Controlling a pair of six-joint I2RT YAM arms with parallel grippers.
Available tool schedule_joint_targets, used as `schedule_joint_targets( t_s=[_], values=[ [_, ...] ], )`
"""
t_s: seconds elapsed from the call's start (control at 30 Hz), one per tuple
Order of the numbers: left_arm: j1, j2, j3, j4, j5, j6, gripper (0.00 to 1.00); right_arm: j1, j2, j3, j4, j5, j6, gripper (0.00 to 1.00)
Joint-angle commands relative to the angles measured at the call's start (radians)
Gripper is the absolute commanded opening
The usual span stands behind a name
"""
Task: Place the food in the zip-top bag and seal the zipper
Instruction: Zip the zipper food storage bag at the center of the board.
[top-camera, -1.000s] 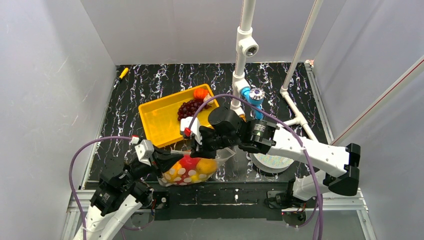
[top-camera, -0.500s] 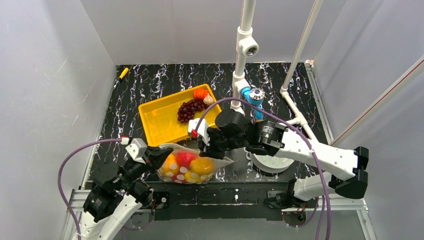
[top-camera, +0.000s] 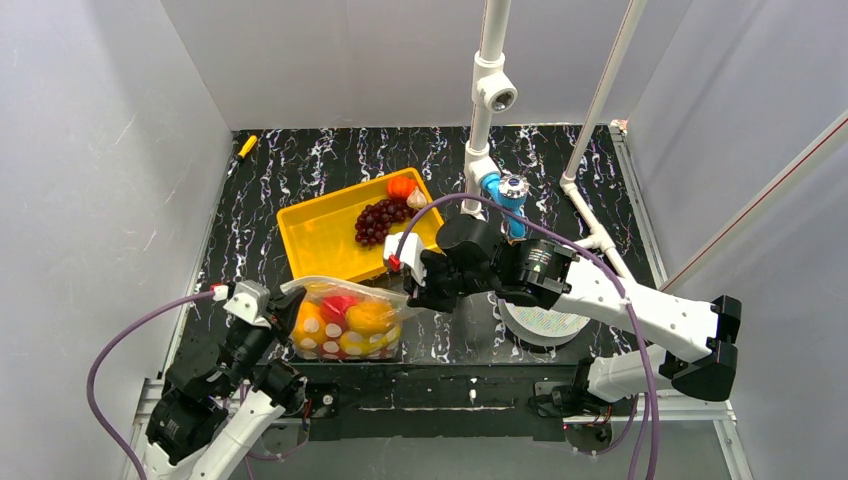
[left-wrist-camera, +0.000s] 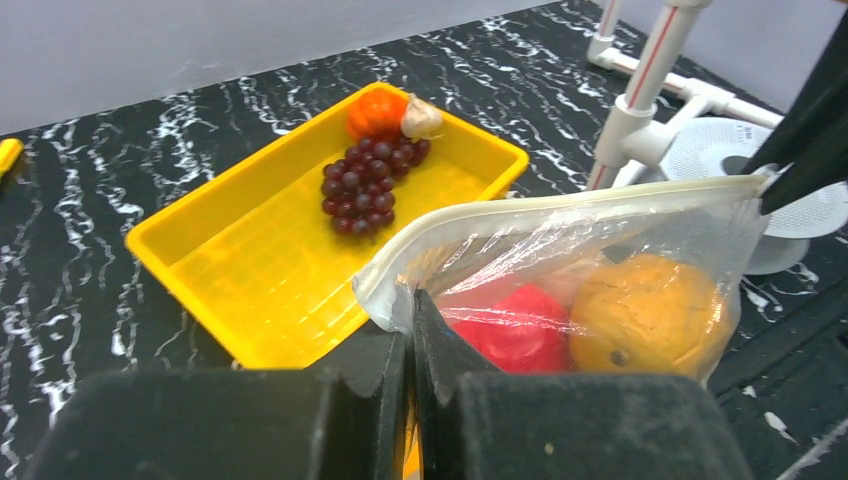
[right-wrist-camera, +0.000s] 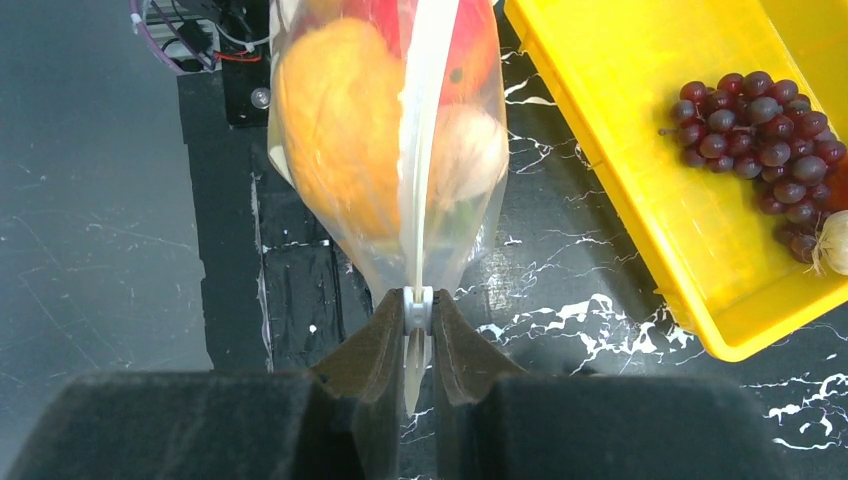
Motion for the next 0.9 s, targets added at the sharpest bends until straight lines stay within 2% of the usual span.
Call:
schedule_joint_targets(
  t_s=[0.0,0.2,0.4,0.43,0.5,0.67,0.77,0.87],
  values=[
    [0.007,-0.111,0.063,-0.025,-0.183,0.075,0.0,-0.032,-0.055,-0.012,-0.043,0.009,0.01,0.01],
    [0.008,-0.128,0.085,-0.048,-0.238,0.116,0.0,-0.041,-0.067,-0.03,-0.046,0.008,0.012,0.01],
    [0.007,-0.118,0.088,-0.054,-0.199,0.086,0.0,-0.044,-0.049,-0.02,-0.026,-0.016,0.025,0.02],
    [0.007,-0.109,0.086,-0.051,-0.179,0.069,0.0,-0.044,-0.04,-0.01,-0.026,-0.022,0.03,0.06],
    [0.007,-0.082,0.077,-0.039,-0.138,0.018,0.0,-0.044,-0.015,0.011,-0.029,-0.025,0.044,0.29],
    [0.007,0.039,0.041,0.003,-0.045,-0.122,0.0,-0.042,0.016,0.051,-0.027,-0.008,0.07,0.55],
    [0.008,0.13,0.022,0.011,-0.05,-0.195,0.0,-0.037,0.034,0.086,-0.034,0.003,0.084,0.66],
    [0.007,0.206,-0.001,0.015,-0.111,-0.28,0.0,-0.019,0.055,0.122,-0.042,0.014,0.085,0.7]
  ],
)
